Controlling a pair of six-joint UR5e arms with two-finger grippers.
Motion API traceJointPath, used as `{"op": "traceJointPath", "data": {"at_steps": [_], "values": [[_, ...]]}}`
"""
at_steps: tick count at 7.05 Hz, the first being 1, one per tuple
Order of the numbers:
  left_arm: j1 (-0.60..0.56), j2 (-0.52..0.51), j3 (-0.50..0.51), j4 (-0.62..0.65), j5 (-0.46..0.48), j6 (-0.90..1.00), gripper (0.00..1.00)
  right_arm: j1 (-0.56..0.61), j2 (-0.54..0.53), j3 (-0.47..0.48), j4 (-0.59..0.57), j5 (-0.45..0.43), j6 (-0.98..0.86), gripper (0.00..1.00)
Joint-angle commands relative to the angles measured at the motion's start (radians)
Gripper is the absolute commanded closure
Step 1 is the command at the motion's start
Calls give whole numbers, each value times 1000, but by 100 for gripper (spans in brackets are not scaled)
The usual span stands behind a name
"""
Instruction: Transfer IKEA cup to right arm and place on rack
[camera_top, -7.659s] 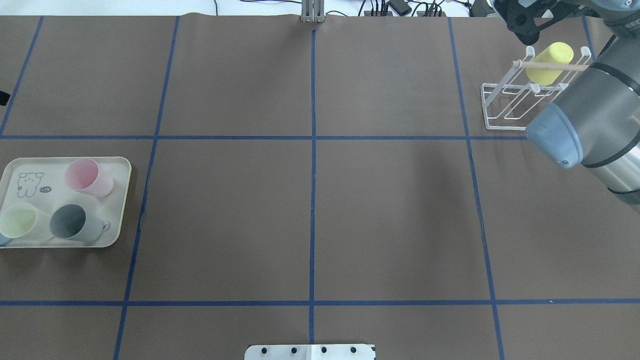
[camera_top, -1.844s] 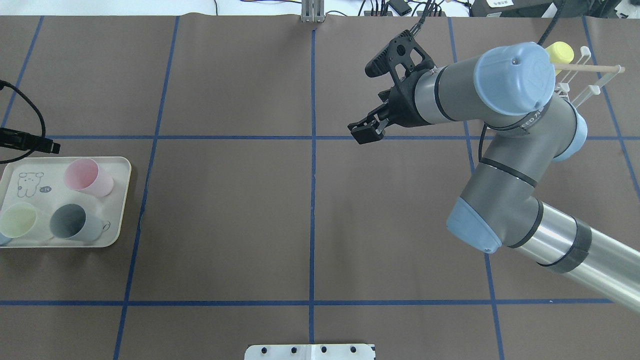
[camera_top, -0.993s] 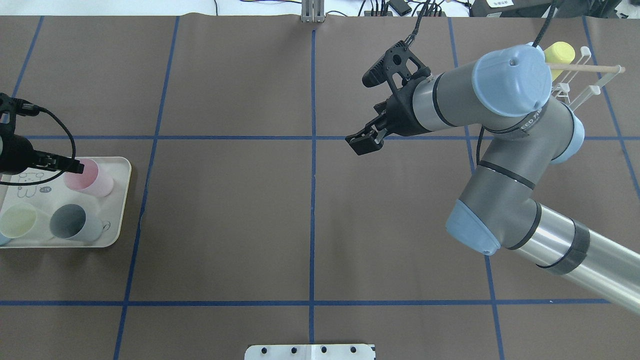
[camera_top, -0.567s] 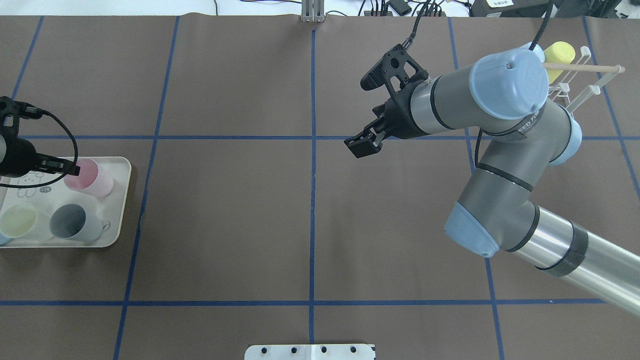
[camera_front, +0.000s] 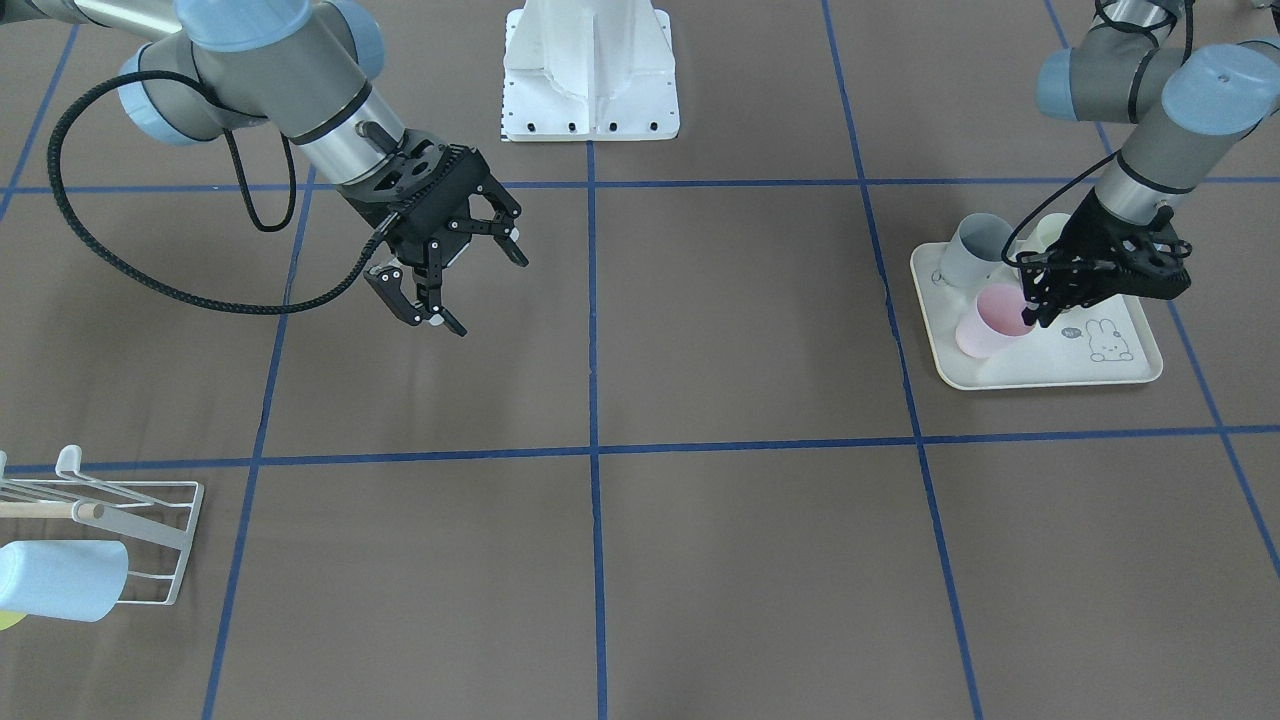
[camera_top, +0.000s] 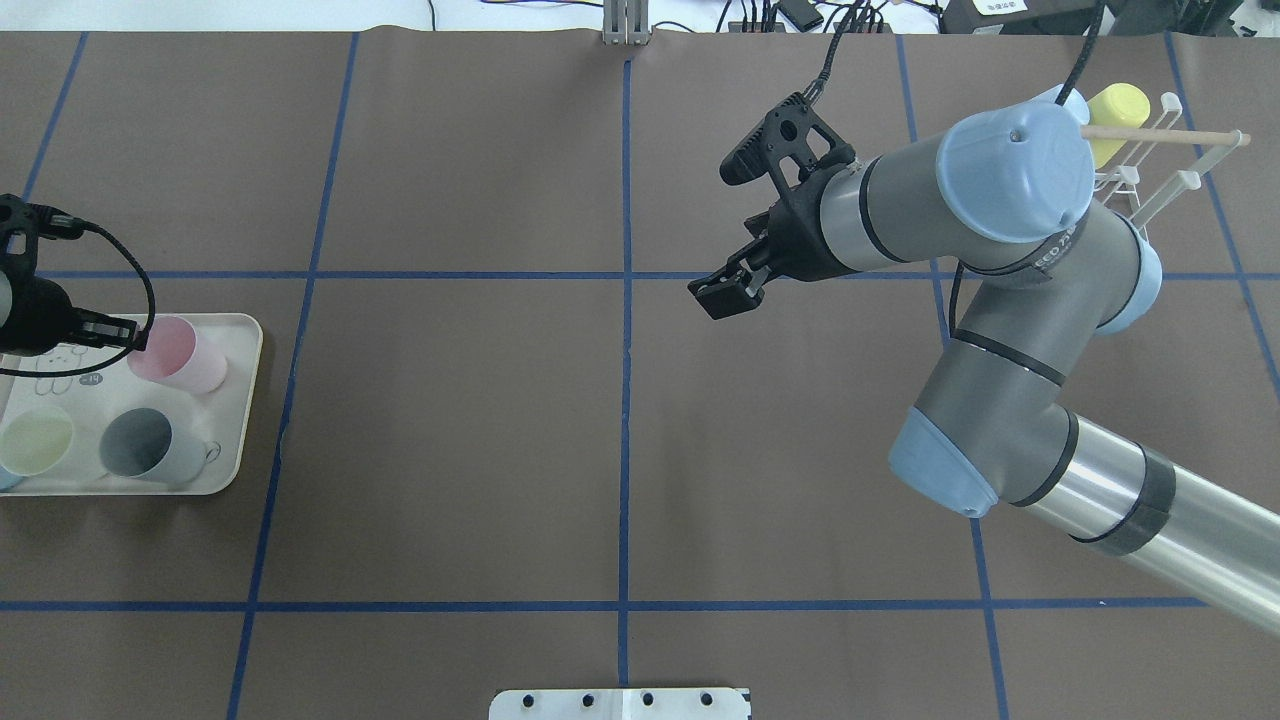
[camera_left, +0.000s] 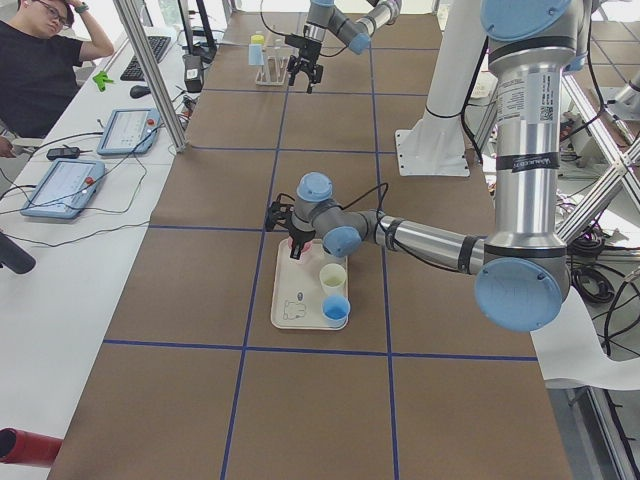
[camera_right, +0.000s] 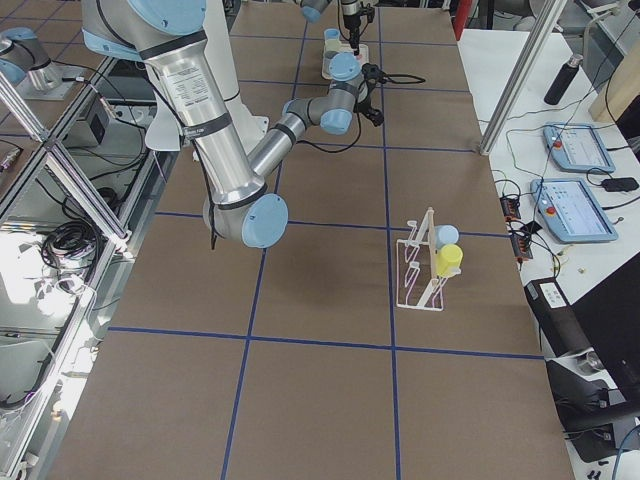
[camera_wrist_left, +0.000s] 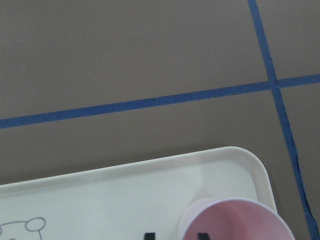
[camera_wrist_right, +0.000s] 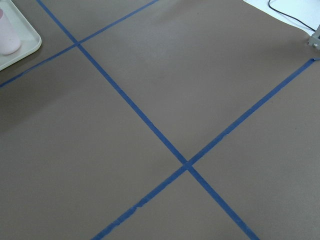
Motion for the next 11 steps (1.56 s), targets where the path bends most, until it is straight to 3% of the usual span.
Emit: {"op": "traceJointPath", "data": {"at_steps": [1, 4, 5, 7, 10, 11], "values": [[-1, 1, -2, 0, 0, 7, 100, -3, 0, 0, 0, -2, 0, 1], [-42, -2, -55, 15, -15, 13, 100, -33, 15, -6, 3, -15, -33, 1], [-105, -19, -81, 29, -40, 10, 100, -45, 15, -6, 5, -21, -57, 1], [-215, -71, -92, 31, -257, -16, 100, -94, 6, -52, 200, -73, -107, 1], [-208, -231, -138, 11, -319, -415, 100, -122, 0, -251, 703, -75, -98, 11], [-184, -264, -163, 3, -363, -471, 100, -130, 1, -273, 765, -87, -80, 17]]}}
